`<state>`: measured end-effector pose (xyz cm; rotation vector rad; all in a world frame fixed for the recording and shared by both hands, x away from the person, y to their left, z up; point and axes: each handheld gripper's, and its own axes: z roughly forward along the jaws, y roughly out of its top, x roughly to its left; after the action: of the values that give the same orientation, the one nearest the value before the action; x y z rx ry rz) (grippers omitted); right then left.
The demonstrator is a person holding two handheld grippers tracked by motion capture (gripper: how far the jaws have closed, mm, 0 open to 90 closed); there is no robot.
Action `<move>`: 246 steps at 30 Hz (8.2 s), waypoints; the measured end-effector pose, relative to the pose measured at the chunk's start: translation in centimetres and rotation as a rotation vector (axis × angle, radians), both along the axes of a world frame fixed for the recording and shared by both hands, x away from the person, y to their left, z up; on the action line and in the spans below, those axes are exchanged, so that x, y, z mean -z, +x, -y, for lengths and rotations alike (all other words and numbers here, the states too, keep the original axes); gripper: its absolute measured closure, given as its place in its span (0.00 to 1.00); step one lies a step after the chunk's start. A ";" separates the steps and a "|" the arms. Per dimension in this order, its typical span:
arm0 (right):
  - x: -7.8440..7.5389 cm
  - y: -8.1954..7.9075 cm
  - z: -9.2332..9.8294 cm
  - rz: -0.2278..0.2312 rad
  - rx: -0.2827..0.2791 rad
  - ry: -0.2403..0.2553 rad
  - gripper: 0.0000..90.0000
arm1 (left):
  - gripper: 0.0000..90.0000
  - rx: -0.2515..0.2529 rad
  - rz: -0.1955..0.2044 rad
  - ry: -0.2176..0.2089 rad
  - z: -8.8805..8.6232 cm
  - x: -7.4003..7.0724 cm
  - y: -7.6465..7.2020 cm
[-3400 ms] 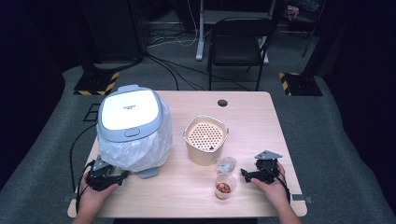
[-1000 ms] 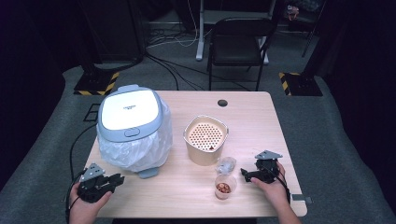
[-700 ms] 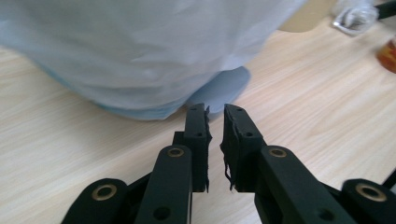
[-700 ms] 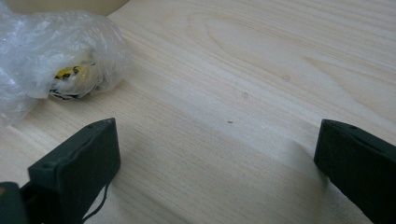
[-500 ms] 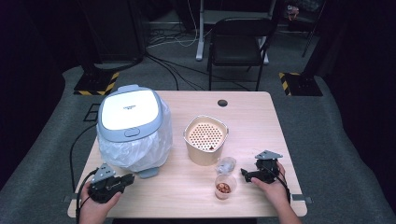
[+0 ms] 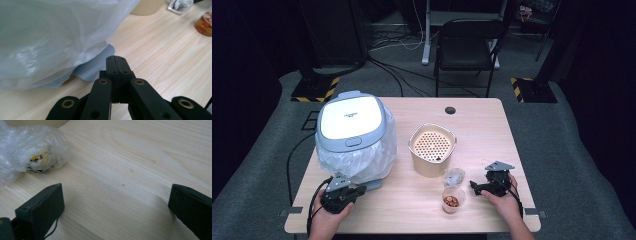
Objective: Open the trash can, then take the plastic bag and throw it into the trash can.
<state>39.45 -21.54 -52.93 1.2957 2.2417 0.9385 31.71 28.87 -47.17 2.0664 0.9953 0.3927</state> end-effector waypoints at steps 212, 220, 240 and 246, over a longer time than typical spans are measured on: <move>-6.6 0.8 -3.5 -0.031 -0.231 0.066 0.97 | 1.00 0.007 -0.035 0.202 2.9 3.1 3.0; -9.1 0.9 -3.5 -0.013 -0.245 0.075 0.97 | 1.00 -0.012 -0.033 0.168 3.2 3.3 3.0; -15.9 1.6 -4.8 0.016 -0.317 0.079 0.97 | 1.00 -0.015 -0.032 0.164 3.2 3.3 2.9; -17.6 1.8 -5.4 0.018 -0.349 0.074 0.97 | 1.00 -0.011 -0.039 0.168 3.1 3.2 2.9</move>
<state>41.29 -16.16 -35.31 0.9334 2.4873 1.1564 34.64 25.74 -50.42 2.2273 1.0274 0.4569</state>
